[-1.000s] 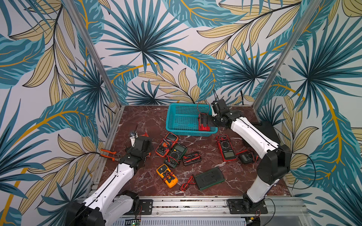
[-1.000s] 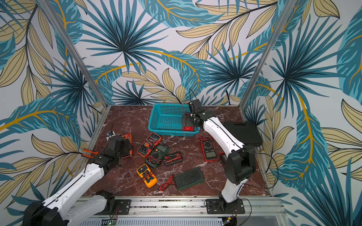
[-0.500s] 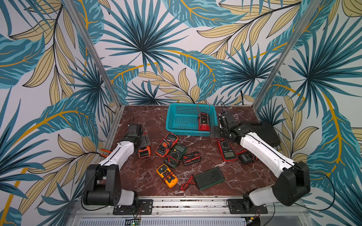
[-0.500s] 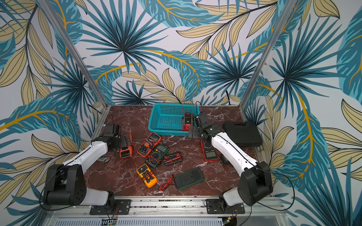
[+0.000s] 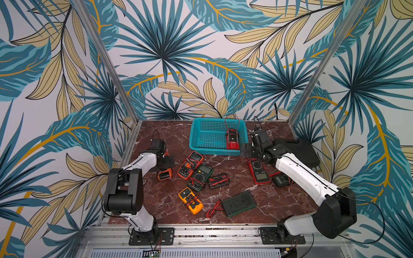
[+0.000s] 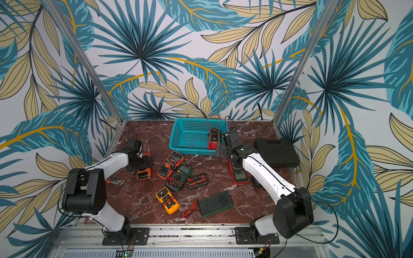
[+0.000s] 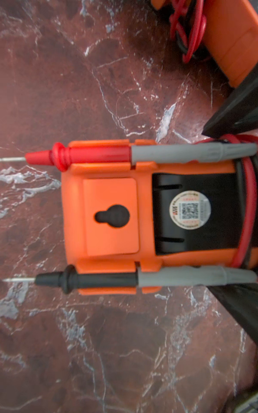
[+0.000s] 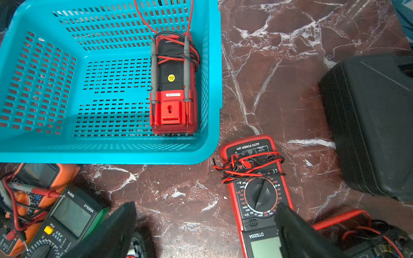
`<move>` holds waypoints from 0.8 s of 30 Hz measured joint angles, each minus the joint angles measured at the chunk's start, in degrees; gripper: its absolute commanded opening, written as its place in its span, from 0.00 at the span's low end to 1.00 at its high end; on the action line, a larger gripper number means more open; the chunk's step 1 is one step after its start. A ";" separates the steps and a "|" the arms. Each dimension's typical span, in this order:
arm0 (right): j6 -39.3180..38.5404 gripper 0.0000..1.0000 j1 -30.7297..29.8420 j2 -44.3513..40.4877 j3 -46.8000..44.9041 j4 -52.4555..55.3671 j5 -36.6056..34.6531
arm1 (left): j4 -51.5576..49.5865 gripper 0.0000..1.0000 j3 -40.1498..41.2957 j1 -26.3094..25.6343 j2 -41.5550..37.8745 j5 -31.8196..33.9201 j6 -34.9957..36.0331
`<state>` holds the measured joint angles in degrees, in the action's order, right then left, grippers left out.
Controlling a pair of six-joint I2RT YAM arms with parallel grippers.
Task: Put the multimeter into the basket
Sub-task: Pick up the multimeter from the center of the board.
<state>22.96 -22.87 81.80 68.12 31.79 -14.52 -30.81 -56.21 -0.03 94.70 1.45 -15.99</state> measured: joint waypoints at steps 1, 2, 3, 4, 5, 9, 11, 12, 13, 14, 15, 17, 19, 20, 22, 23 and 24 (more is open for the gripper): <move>0.02 0.99 0.00 0.00 0.00 -0.09 0.00 | -0.04 0.99 -0.02 0.00 0.37 -0.02 0.04; 0.17 1.00 0.00 0.00 0.00 -0.11 0.00 | -0.07 0.96 -0.09 0.00 0.81 -0.02 0.09; 0.20 0.99 0.00 0.00 0.00 -0.13 0.00 | -0.04 0.93 -0.17 0.00 1.16 -0.13 0.13; 0.22 1.00 0.00 0.00 0.00 -0.20 0.00 | -0.09 0.90 -0.31 0.00 1.36 -0.20 0.22; 0.22 0.99 0.00 0.00 -0.02 -0.24 0.00 | -0.15 0.86 -0.46 0.00 1.44 -0.20 0.22; 0.37 1.00 0.00 0.00 -0.59 -0.28 -0.02 | -0.22 0.69 -0.52 0.02 1.46 -0.22 0.20; 0.42 1.00 0.00 0.00 -0.98 -0.26 -0.02 | -0.22 0.59 -0.52 0.02 1.36 -0.22 0.17; 0.42 0.99 0.00 -0.04 -1.09 -0.26 -0.04 | -0.22 0.56 -0.52 0.04 1.31 -0.22 0.17; 0.44 1.00 0.00 -0.11 -1.16 -0.26 -0.04 | -0.22 0.50 -0.52 0.04 1.20 -0.24 0.17; 0.46 1.00 0.00 -0.31 -1.25 -0.31 -0.04 | -0.33 0.46 -0.52 0.04 1.03 -0.26 0.17; 0.46 0.99 0.00 -0.55 -1.40 -0.39 -0.02 | -0.52 0.42 -0.52 0.04 0.79 -0.37 0.15; 0.59 0.99 0.00 -1.36 -1.95 -0.74 -0.04 | -1.29 0.31 -0.46 0.02 -0.66 -0.66 0.13; 0.61 0.99 0.00 -2.23 -2.58 -1.33 -0.02 | -2.03 0.22 -0.46 0.00 -3.23 -0.96 -0.04; 0.61 0.99 0.00 -2.67 -2.91 -1.60 0.00 | -2.12 0.19 -0.46 -0.15 -5.09 -1.05 -0.13; 0.61 1.00 0.00 -3.48 -3.48 -2.14 0.07 | -2.14 0.17 -0.50 -0.61 -9.09 -1.22 -0.61; 0.61 0.99 0.00 -3.89 -3.74 -2.36 0.24 | -2.14 0.16 -0.55 -0.90 -11.19 -1.20 -0.98; 0.59 1.00 0.00 -4.20 -3.89 -2.54 0.46 | -2.19 0.15 -0.70 -1.27 -12.72 -1.07 -1.18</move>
<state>23.55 -22.87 77.60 64.23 29.26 -14.06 -32.99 -56.90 -1.30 81.97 0.38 -17.17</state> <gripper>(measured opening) 0.995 0.909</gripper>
